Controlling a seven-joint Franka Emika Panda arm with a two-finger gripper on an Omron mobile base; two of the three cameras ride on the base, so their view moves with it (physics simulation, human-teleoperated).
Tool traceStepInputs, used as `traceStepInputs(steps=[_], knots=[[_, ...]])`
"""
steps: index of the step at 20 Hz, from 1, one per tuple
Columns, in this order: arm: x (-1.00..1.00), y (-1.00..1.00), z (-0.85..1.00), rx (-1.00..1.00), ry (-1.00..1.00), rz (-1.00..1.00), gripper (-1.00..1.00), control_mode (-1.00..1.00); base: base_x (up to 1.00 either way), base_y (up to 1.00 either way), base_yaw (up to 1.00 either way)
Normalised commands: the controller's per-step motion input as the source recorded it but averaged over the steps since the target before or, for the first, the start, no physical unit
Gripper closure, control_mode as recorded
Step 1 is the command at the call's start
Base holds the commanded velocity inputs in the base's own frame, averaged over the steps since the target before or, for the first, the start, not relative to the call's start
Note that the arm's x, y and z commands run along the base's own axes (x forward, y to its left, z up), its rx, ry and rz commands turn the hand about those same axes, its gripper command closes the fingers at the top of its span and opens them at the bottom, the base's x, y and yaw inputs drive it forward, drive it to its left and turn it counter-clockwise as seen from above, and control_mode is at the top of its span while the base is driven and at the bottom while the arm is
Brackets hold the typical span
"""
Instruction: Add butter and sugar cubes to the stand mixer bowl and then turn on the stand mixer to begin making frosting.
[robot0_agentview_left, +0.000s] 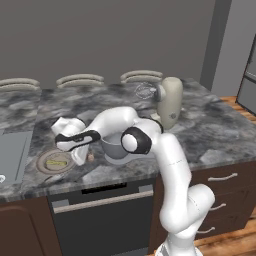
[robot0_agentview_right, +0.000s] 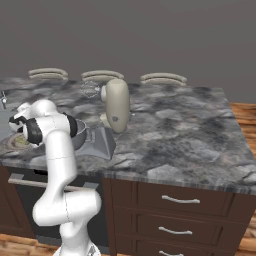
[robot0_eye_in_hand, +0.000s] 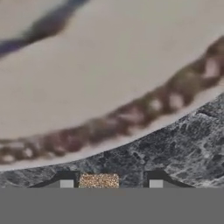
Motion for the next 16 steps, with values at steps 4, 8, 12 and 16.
traceStepInputs(steps=[4,8,12,16], knots=[[0.00,-0.39,0.00,-0.01,0.00,-0.03,1.00,-1.00,0.00,0.00,0.00],[0.00,-0.33,-0.01,-0.01,0.00,-0.04,1.00,-1.00,0.00,0.00,0.00],[-0.09,-0.13,0.09,0.00,0.00,-0.03,1.00,-1.00,0.00,0.00,0.00],[-0.42,0.34,0.53,0.00,0.00,0.00,1.00,-1.00,0.00,0.00,0.00]])
